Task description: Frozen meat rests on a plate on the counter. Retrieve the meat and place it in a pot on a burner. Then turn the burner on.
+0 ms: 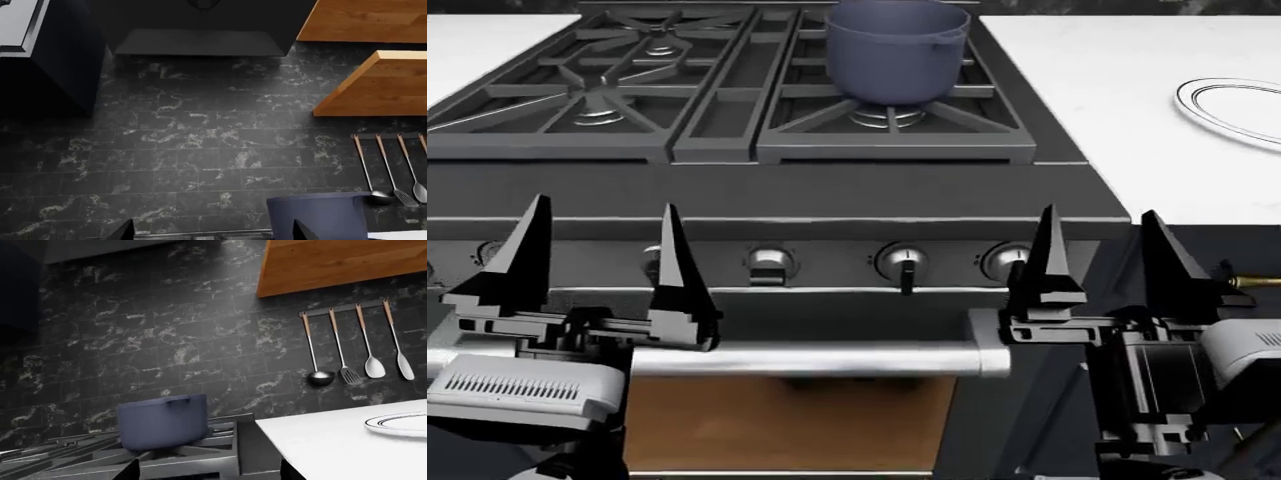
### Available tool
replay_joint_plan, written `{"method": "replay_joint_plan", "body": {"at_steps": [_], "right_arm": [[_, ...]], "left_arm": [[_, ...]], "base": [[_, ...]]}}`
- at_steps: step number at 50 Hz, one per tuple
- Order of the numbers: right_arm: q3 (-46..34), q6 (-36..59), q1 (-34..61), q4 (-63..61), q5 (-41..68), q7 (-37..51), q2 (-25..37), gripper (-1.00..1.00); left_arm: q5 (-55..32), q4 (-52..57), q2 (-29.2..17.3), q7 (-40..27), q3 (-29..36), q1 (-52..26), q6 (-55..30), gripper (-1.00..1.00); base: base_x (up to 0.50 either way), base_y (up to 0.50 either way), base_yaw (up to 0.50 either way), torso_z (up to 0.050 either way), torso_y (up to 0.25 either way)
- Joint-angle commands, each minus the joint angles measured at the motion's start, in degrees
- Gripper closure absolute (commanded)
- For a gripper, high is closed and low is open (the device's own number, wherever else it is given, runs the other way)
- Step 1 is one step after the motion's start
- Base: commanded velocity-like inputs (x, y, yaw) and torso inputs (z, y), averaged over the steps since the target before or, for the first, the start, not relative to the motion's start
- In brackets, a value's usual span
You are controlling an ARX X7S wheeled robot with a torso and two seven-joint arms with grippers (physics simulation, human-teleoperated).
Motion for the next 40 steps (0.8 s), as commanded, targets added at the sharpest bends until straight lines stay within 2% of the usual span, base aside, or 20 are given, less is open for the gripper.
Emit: {"method": "replay_joint_plan", "body": {"at_steps": [1, 27, 40], "right_arm": [[-0.35, -0.20, -0.08, -0.21, 0.32, 0.27, 0.39, -1.00], [-1.10, -0.73, -0.19, -0.25, 0.57, 0.94, 1.08, -1.00], [-1.51, -0.01, 0.00, -1.12, 0.96, 1.87, 1.70, -1.00]], "left_arm": [[0.01, 0.18, -0.21, -0.19, 0.15, 0.07, 0.15, -1.00], [0.22, 0.22, -0.45, -0.85, 0.34, 0.01, 0.49, -1.00], [0.87, 0.32, -0.44, -1.60, 0.29, -0.13, 0.43, -1.00]], "base": [[0.00, 0.00, 0.00, -0.050, 0.027], [0.00, 0.00, 0.00, -0.050, 0.026], [0.00, 0.00, 0.00, -0.001, 0.000]]}}
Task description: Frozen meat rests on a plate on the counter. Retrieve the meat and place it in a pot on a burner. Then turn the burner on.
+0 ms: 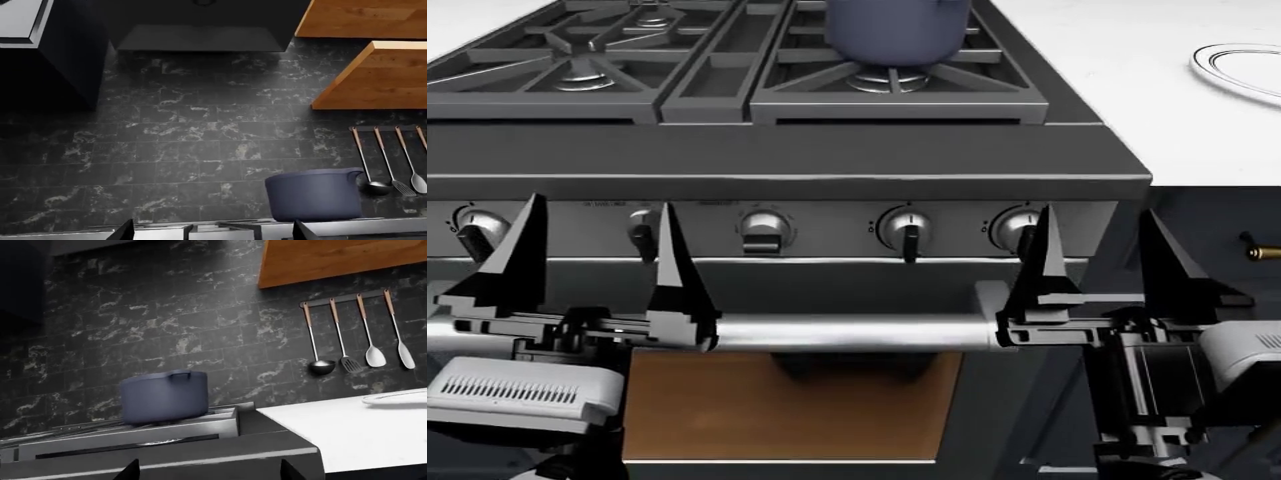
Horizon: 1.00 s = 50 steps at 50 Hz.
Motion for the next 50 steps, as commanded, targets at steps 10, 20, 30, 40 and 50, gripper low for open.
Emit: {"method": "replay_joint_plan", "body": {"at_steps": [10, 20, 30, 40, 50], "right_arm": [[-0.91, 13.41, 3.08, -8.94, 3.03, 5.36, 4.32, -1.00], [5.38, 33.18, 9.12, -21.05, 19.50, 14.23, 10.92, -1.00], [9.28, 47.70, 15.98, -21.28, 41.00, 26.37, 15.84, -1.00], [8.08, 51.85, 17.14, -19.43, 46.75, 31.91, 16.75, -1.00], [7.40, 51.68, 15.25, -17.46, 45.25, 33.10, 15.97, -1.00]], "left_arm": [[0.42, 0.59, -0.04, -1.94, -0.74, -0.72, -1.57, -1.00], [-0.77, 0.61, -0.29, -1.88, -0.68, -0.56, -1.89, -1.00], [-1.33, 0.82, -0.51, -1.80, -0.40, -0.35, -1.96, -1.00], [-1.97, -0.98, -0.40, -1.53, -0.38, -0.99, -1.22, -1.00], [-3.15, -0.28, -0.58, -1.72, -0.69, -0.78, -0.99, -1.00]], "base": [[0.00, 0.00, 0.00, 0.000, 0.000], [0.00, 0.00, 0.00, 0.000, 0.000], [0.00, 0.00, 0.00, 0.000, 0.000], [0.00, 0.00, 0.00, 0.000, 0.000], [0.00, 0.00, 0.00, 0.000, 0.000]]}}
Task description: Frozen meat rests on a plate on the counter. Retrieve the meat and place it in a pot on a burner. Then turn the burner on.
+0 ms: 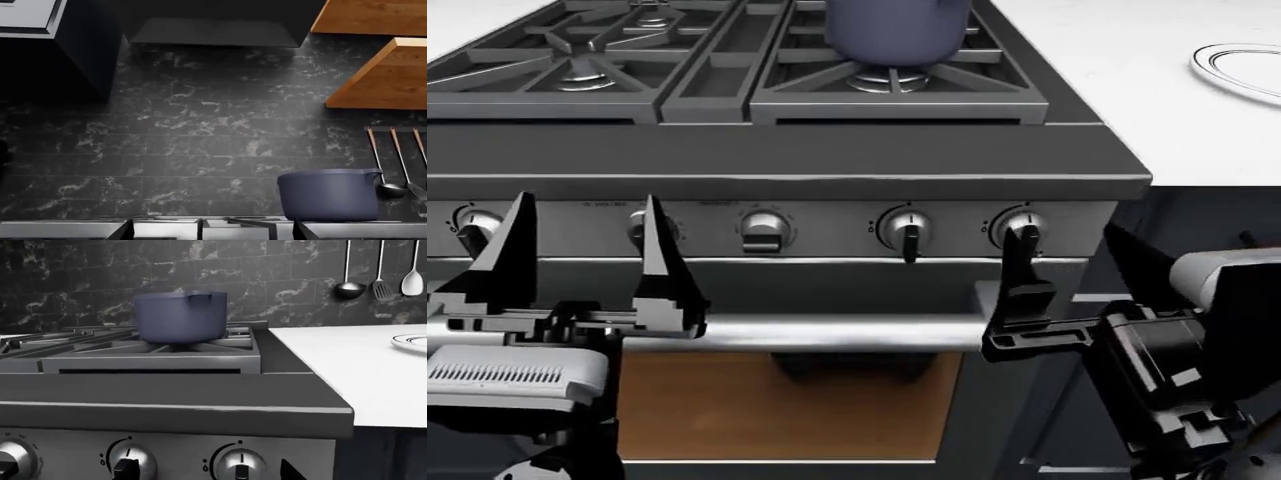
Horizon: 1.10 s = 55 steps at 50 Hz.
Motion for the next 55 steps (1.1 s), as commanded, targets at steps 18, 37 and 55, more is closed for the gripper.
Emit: {"method": "replay_joint_plan", "body": {"at_steps": [18, 37, 55], "right_arm": [[-2.58, 0.73, -1.42, 4.05, -3.33, 2.06, -0.50, -1.00], [-8.60, -2.13, 1.55, 9.47, -11.58, -1.27, -1.37, -1.00], [-12.75, -3.73, 2.60, 12.54, -16.23, -2.77, -0.99, -1.00]], "left_arm": [[-2.07, 1.49, -0.42, -0.54, -0.92, 0.06, 1.36, -1.00], [-2.98, 0.32, -0.61, -0.48, -0.98, -0.50, 1.75, -1.00], [-3.21, -0.35, -0.75, -0.67, -0.92, -0.64, 1.96, -1.00]], "base": [[0.00, 0.00, 0.00, 0.000, 0.000], [0.00, 0.00, 0.00, 0.000, 0.000], [0.00, 0.00, 0.00, 0.000, 0.000]]}}
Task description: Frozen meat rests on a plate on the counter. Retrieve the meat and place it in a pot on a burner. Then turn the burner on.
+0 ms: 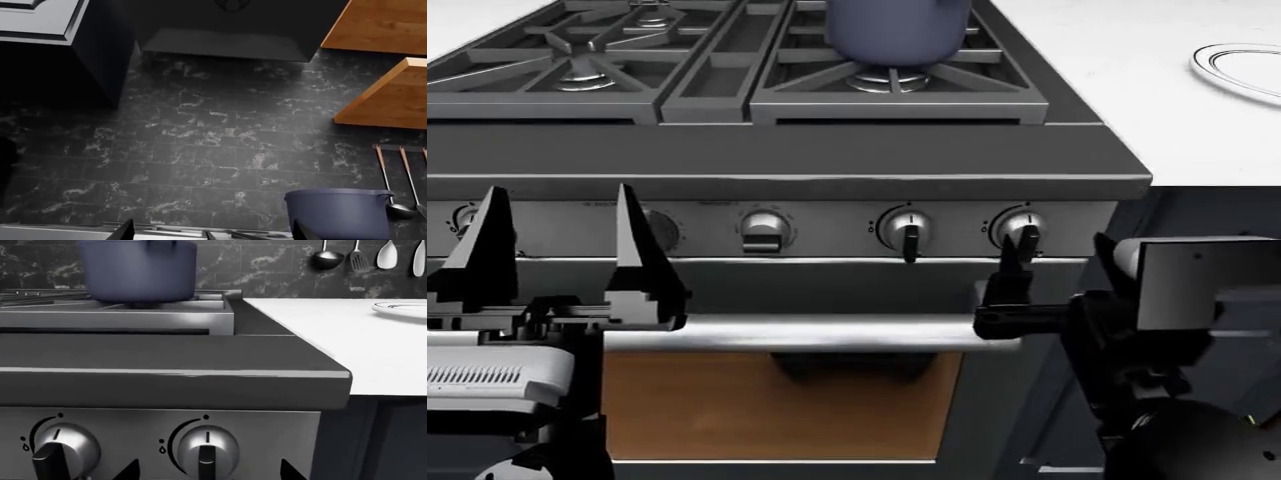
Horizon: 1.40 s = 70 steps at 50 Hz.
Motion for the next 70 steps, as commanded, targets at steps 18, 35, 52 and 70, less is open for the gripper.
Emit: {"method": "replay_joint_plan", "body": {"at_steps": [18, 35, 52, 70], "right_arm": [[-5.38, -3.34, 0.57, 5.74, -6.13, -2.90, 0.03, -1.00], [-7.26, -6.16, 0.82, 9.46, -8.37, -4.93, -0.62, -1.00], [-8.21, -7.39, 1.17, 11.43, -9.24, -6.11, -0.49, -1.00], [-8.71, -8.32, 1.40, 12.78, -9.82, -6.50, -0.54, -1.00]], "left_arm": [[-0.77, -0.59, -0.27, -0.26, 0.14, -0.22, 0.10, -1.00], [-0.54, -1.55, -0.25, -0.32, 0.50, -0.49, 0.30, -1.00], [0.03, -2.00, -0.25, -0.63, 0.75, -0.72, 0.48, -1.00], [0.03, -2.34, -0.37, -0.80, 1.02, -0.85, 0.49, -1.00]], "base": [[0.00, 0.00, 0.00, 0.000, 0.000], [0.00, 0.00, 0.00, 0.000, 0.000], [0.00, 0.00, 0.00, 0.000, 0.000], [0.00, 0.00, 0.00, 0.000, 0.000]]}}
